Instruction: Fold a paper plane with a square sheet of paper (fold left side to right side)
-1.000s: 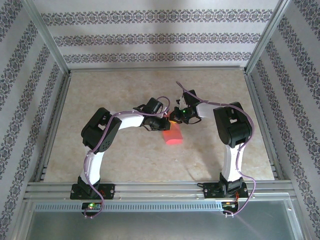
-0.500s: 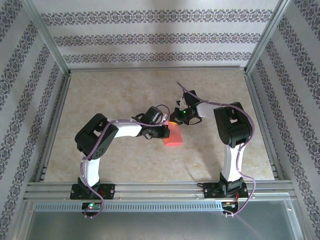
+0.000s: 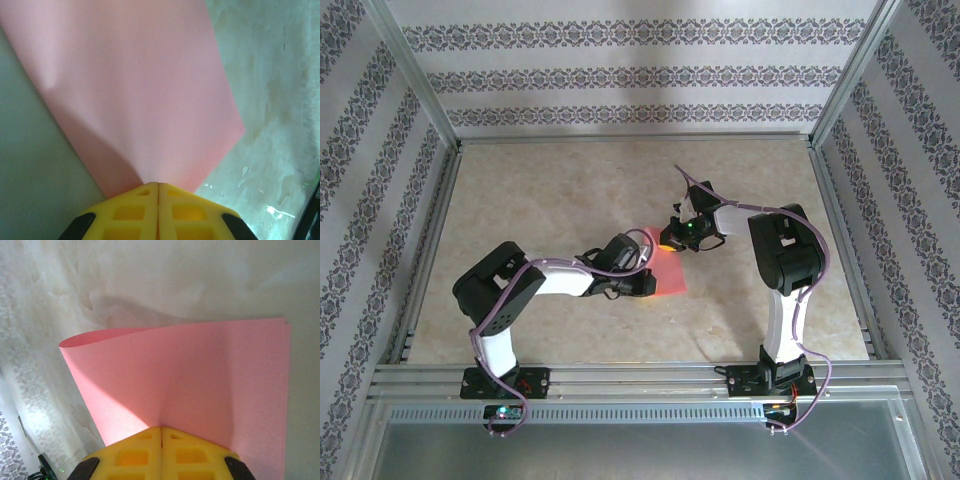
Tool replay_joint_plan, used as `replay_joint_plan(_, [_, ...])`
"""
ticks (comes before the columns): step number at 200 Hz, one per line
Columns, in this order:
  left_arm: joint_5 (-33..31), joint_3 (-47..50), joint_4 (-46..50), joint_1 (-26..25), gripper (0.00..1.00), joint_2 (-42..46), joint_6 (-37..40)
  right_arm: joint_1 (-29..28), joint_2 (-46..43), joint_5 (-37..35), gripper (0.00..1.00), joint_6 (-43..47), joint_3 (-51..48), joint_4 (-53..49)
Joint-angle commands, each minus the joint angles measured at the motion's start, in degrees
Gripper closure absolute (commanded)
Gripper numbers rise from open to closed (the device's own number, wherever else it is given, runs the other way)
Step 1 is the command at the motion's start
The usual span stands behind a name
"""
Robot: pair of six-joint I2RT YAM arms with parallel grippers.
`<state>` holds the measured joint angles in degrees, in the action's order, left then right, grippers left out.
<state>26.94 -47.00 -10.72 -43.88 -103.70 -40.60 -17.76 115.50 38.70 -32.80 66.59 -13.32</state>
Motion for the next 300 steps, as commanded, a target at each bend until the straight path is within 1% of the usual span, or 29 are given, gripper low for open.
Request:
replay_joint_plan(1, [3.21,3.43,12.67,-3.04,0.92,0.28,-1.48,1.87,1.38,-8.20,1.00,1.11,-1.47,-0.82])
replay_joint_plan(36, [2.66,4.18,13.96,-3.41,0.92,3.13,-1.40,1.67,1.39,-7.20,1.00,1.22,-1.77,-0.18])
replay_joint_plan(62, [2.24,3.39,14.59,-3.02,0.92,7.99,-0.73,1.24,1.26,-5.37,1.00,1.51,-2.26,1.17])
replay_joint_plan(91, [2.49,1.28,13.34,0.59,0.91,14.32,-0.62,0.71,0.00,-4.39,1.00,1.75,-2.82,2.72])
replay_joint_plan(108, [3.52,-0.77,12.97,3.75,0.90,15.14,0.44,0.45,-0.34,-3.90,1.00,1.77,-2.87,3.02])
replay_joint_plan(123, [4.02,-3.99,14.70,6.20,0.91,13.17,3.15,0.27,-0.54,-3.46,1.00,1.85,-2.80,3.19])
replay_joint_plan(143, [3.86,-10.04,17.54,8.06,0.91,8.04,7.24,-0.33,-0.80,-3.32,1.00,1.95,-2.76,3.34])
replay_joint_plan(164, [4.15,-16.51,18.59,8.46,0.91,1.39,9.73,-1.02,-0.98,-3.63,1.00,2.05,-2.87,3.28])
replay_joint_plan(178, [5.42,-20.32,18.91,8.46,0.91,-3.04,10.64,-1.31,-0.90,-3.96,1.00,1.95,-2.84,3.28])
replay_joint_plan(213, [7.68,-26.01,20.11,8.36,0.92,-10.74,12.78,-1.75,-0.90,-4.50,1.00,1.74,-2.94,3.32])
replay_joint_plan(234, [6.80,-27.74,22.59,8.36,0.92,-12.89,14.28,-1.93,-0.91,-4.73,1.00,1.52,-2.95,3.39])
replay_joint_plan(266, [3.75,-27.63,25.59,8.34,0.92,-14.30,14.88,-2.10,-1.00,-5.02,1.00,1.24,-2.61,3.25])
replay_joint_plan(300, [3.22,-25.21,24.16,8.37,0.92,-14.95,13.90,-2.10,-1.32,-4.74,0.99,0.73,-1.62,3.36])
